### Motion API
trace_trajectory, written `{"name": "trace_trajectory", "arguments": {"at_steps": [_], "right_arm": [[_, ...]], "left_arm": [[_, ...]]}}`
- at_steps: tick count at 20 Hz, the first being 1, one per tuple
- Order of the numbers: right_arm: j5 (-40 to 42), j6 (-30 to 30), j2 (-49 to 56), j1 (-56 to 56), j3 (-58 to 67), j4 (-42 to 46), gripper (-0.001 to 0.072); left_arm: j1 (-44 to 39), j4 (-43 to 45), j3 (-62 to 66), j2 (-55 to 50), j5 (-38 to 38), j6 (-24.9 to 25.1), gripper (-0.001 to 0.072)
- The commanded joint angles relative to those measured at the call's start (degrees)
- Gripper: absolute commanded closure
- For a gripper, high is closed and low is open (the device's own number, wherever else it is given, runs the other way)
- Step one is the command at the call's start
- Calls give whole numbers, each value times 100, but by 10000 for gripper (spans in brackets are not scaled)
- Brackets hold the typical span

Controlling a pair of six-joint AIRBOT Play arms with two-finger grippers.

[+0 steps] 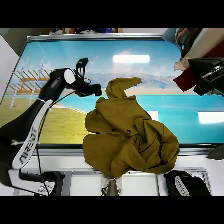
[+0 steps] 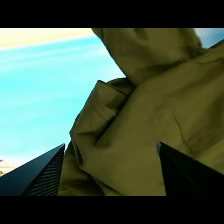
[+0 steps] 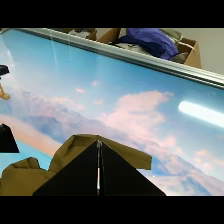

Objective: Fold the clothes and pants, and hang the long-sleeved shirts on hangers.

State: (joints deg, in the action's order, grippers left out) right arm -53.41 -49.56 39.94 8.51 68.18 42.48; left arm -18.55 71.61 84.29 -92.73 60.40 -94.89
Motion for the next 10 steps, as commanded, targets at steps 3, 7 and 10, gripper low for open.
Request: {"name": "trace_trajectory", "arguments": {"at_steps": [3, 7, 10], "right_arm": [[-155, -101, 144, -2, -2, -20, 692], [-155, -177, 286, -4, -2, -24, 693], [-153, -173, 345, -4, -2, -20, 692]], "left_arm": [[-2, -625, -2, -1161, 339, 153, 85], [50, -715, 2, -1231, 55, 162, 629], [490, -542, 111, -828, 87, 214, 693]]}}
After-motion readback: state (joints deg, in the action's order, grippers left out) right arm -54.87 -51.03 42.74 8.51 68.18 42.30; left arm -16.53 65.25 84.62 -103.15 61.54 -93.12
